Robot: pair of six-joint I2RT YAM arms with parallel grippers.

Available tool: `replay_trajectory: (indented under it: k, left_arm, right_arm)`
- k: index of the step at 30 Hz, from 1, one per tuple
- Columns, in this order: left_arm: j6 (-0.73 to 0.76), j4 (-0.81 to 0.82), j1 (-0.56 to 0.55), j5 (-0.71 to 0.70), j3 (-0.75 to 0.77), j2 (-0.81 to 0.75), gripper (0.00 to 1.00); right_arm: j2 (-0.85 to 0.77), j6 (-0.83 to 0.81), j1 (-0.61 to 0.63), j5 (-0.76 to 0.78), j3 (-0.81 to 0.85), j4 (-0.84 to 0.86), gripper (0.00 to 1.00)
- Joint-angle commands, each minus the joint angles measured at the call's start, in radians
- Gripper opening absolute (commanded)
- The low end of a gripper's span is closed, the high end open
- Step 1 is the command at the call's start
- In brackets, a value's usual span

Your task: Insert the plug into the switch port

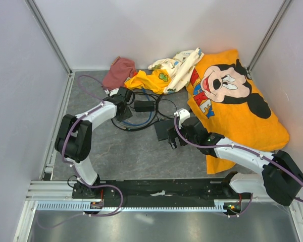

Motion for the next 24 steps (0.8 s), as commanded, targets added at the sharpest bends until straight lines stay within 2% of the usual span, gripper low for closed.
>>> replay_trajectory:
  k: [1,12,16,17,19,24]
  left_arm:
    - [-0.071,-0.013,0.007,-0.024,0.028,0.024,0.46]
    - [-0.074,-0.016,0.022,-0.008,0.059,0.133,0.4]
    - [-0.076,-0.015,0.028,-0.001,0.051,0.104,0.22]
    - [-0.071,-0.016,0.028,0.012,0.047,0.088,0.12]
    - [-0.062,-0.018,0.028,0.028,0.041,0.019,0.03]
    - [-0.014,-0.023,0.033,0.083,0.099,-0.162,0.02]
  right_arm:
    - [-0.007,-0.022,0.003,0.012,-0.011,0.025,0.98]
    - [0.004,-0.024,0.003,0.011,-0.017,0.031,0.98]
    - [-0.002,-0.022,0.001,0.01,-0.021,0.033,0.98]
    - [-0.005,-0.022,0.003,0.011,-0.021,0.028,0.98]
    - [-0.013,-0.02,0.003,0.009,-0.02,0.027,0.98]
    - [-0.045,-0.013,0.003,0.014,-0.002,0.007,0.98]
